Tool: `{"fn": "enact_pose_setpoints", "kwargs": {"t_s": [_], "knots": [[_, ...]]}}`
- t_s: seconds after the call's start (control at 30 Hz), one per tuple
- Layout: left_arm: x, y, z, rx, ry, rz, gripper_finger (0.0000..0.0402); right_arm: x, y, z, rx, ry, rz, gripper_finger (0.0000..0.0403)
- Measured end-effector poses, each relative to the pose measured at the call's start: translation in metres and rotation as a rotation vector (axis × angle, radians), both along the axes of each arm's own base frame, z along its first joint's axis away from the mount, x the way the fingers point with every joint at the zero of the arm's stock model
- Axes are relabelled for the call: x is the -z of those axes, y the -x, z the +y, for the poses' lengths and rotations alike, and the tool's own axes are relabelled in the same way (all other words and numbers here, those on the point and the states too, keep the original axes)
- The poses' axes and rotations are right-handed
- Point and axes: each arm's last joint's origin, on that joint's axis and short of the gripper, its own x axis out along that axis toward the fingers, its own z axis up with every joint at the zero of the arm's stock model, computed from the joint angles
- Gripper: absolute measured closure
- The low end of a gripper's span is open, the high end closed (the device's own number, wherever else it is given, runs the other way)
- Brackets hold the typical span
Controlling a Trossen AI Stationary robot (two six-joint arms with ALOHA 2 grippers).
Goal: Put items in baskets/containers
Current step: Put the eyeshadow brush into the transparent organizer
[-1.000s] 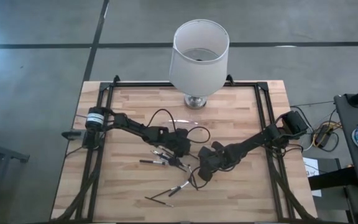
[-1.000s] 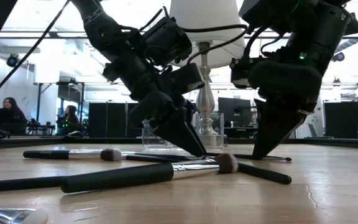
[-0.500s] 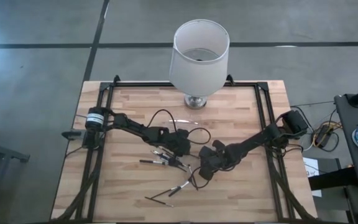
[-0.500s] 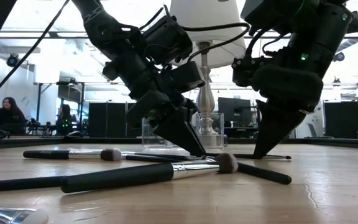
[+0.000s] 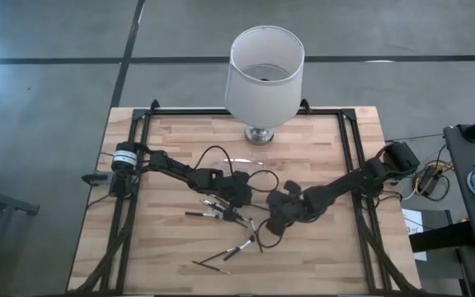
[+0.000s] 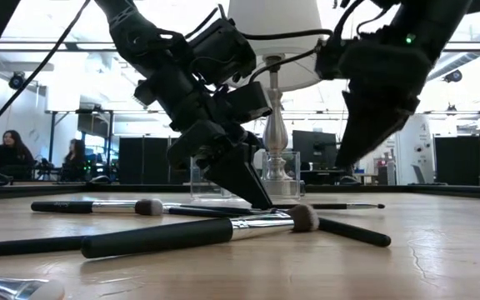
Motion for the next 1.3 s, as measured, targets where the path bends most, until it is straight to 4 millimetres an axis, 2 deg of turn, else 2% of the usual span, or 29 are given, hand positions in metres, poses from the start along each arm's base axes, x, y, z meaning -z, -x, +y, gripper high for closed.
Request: {"fn": "enact_pose_setpoints", "kwargs": {"t_s": [0.23,0.43,0.8,0.93,1.07,1.3], "knots": [[0.0,0.001,0.0,-0.014,0.011,0.009,0.0401,-0.025,0.014,-0.008,0.149,0.063,-0.08,0.0287],[-0.001,0.001,0.0,-0.02,0.006,0.009,0.0401,-0.028,0.024,-0.007,0.203,0.02,-0.099,0.0277],[-0.004,0.002,0.0,-0.031,0.004,0.008,0.0401,0.001,0.033,0.007,0.18,-0.047,0.023,0.0278],[-0.003,0.002,0.0,-0.031,0.003,0.009,0.0401,0.012,0.028,0.012,0.052,-0.002,0.067,0.0271],[-0.003,0.002,0.0,-0.028,0.001,0.008,0.0401,0.022,0.013,0.013,-0.081,-0.049,0.065,0.0258],[-0.003,0.002,-0.001,-0.029,0.0,0.013,0.0401,0.027,0.006,0.007,-0.107,-0.037,0.068,0.0234]]}}
